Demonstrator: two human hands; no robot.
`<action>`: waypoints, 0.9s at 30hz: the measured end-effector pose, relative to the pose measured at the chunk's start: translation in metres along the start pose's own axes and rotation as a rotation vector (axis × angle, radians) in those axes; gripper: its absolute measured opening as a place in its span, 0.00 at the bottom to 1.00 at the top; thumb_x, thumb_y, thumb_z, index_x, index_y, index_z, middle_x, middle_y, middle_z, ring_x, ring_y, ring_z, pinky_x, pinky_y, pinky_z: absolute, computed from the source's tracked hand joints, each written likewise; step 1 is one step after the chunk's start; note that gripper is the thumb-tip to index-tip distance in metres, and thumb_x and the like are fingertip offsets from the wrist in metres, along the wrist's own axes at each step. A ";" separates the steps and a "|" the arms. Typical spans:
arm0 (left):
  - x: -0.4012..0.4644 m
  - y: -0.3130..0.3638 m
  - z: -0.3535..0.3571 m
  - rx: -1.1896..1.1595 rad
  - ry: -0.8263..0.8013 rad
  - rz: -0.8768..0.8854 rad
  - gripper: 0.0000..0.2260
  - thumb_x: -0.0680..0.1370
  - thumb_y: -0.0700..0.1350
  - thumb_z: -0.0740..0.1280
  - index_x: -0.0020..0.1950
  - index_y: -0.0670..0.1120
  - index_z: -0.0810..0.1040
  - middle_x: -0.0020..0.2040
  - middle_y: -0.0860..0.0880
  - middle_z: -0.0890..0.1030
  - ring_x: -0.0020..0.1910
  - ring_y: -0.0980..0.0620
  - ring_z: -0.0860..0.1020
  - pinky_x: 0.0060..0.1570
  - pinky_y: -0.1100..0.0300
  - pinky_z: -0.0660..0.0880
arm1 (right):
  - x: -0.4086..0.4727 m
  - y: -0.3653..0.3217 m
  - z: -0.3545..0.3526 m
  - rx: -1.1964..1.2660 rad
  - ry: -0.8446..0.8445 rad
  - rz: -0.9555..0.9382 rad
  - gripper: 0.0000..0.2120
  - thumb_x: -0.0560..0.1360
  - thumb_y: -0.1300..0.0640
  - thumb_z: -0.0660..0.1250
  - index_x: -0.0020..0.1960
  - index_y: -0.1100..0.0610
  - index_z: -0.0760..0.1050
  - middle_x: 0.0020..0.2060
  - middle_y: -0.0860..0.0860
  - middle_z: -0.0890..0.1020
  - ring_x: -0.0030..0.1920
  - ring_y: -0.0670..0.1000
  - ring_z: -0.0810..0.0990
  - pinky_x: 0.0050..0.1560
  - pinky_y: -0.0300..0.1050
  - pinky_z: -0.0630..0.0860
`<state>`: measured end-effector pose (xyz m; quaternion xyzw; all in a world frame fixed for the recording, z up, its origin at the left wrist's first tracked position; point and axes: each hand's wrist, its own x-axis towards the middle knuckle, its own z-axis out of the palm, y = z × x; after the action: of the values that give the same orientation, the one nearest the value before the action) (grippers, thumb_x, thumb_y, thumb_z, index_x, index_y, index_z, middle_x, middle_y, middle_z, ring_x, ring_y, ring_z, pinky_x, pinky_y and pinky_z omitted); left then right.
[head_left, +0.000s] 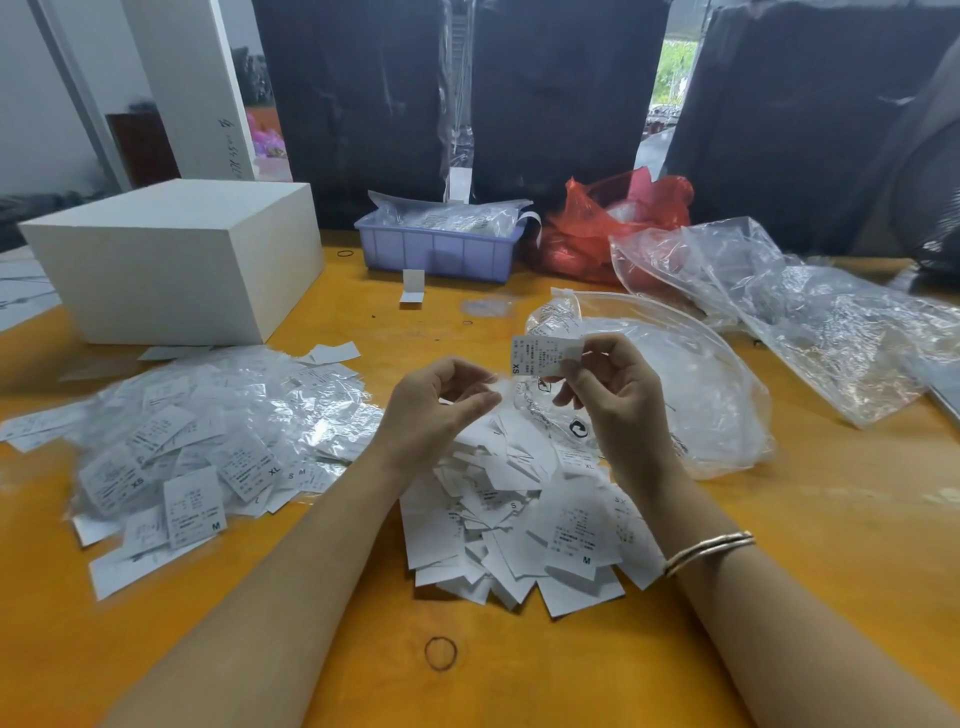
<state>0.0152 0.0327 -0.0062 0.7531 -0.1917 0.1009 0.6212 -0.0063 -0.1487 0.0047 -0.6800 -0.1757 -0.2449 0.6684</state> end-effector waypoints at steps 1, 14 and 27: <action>0.000 0.000 0.000 -0.004 0.002 0.000 0.09 0.71 0.39 0.73 0.44 0.52 0.79 0.43 0.52 0.82 0.43 0.62 0.79 0.43 0.72 0.74 | -0.001 0.000 0.000 -0.030 -0.015 -0.010 0.08 0.76 0.69 0.62 0.44 0.57 0.70 0.39 0.55 0.82 0.32 0.42 0.79 0.34 0.32 0.73; 0.001 -0.002 -0.002 0.001 -0.014 -0.001 0.08 0.72 0.40 0.73 0.45 0.52 0.80 0.43 0.51 0.83 0.42 0.62 0.79 0.43 0.72 0.74 | 0.000 0.003 -0.006 -0.169 -0.047 -0.065 0.09 0.76 0.67 0.64 0.44 0.54 0.71 0.38 0.49 0.82 0.33 0.41 0.79 0.34 0.36 0.75; 0.002 -0.001 -0.002 -0.011 -0.031 0.003 0.06 0.72 0.40 0.72 0.44 0.50 0.80 0.40 0.55 0.83 0.42 0.61 0.81 0.44 0.67 0.77 | -0.003 0.006 -0.003 -0.172 -0.227 0.047 0.14 0.74 0.75 0.60 0.43 0.56 0.71 0.35 0.50 0.81 0.33 0.42 0.78 0.32 0.37 0.74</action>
<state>0.0175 0.0340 -0.0058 0.7507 -0.2033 0.0890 0.6222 -0.0060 -0.1512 -0.0018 -0.7620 -0.2125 -0.1648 0.5891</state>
